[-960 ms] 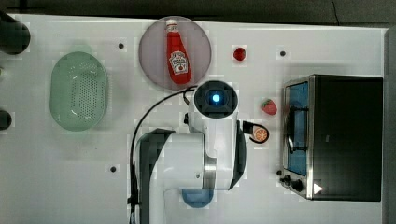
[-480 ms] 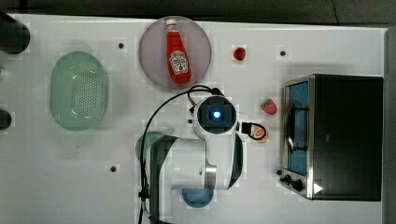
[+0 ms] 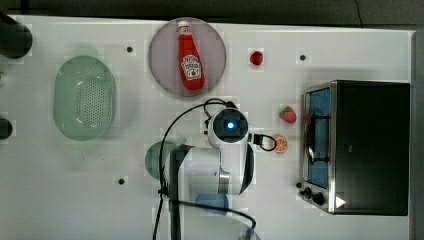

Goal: Pick banana from table and place on oven.

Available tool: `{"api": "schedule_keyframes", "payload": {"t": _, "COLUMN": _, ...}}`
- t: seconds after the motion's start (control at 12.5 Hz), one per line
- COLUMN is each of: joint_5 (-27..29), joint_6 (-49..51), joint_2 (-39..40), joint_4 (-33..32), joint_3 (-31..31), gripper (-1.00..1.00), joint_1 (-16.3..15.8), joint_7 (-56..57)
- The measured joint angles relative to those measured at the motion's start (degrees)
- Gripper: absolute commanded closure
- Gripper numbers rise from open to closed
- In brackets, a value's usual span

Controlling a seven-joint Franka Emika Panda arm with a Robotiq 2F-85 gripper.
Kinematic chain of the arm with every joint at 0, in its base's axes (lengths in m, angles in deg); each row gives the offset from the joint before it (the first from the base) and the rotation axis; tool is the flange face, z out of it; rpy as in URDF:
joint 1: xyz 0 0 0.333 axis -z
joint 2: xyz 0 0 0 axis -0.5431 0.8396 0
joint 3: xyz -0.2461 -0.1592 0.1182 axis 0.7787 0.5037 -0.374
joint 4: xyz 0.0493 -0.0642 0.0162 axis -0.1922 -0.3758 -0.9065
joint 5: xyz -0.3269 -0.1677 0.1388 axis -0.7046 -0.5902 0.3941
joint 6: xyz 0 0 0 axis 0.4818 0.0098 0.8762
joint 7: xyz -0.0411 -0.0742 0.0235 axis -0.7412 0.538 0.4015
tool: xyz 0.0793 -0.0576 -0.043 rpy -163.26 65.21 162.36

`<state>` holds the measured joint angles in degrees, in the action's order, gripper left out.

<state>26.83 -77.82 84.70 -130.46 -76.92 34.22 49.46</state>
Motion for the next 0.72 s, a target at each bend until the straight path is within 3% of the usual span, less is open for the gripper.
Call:
{"api": "schedule_keyframes", "payload": {"t": 0.24, "joint_5": 0.17, "joint_6": -1.15, "joint_2": 3.68, "joint_4": -2.57, "joint_3": -1.40, "gripper": -0.92, "joint_1": -0.87, "joint_7": -0.01}}
{"api": "schedule_keyframes", "payload": {"t": 0.72, "joint_5": 0.37, "joint_6": -5.51, "joint_2": 6.08, "joint_4": -0.67, "joint_3": -1.80, "gripper": 0.49, "joint_1": -0.92, "joint_7": -0.03}}
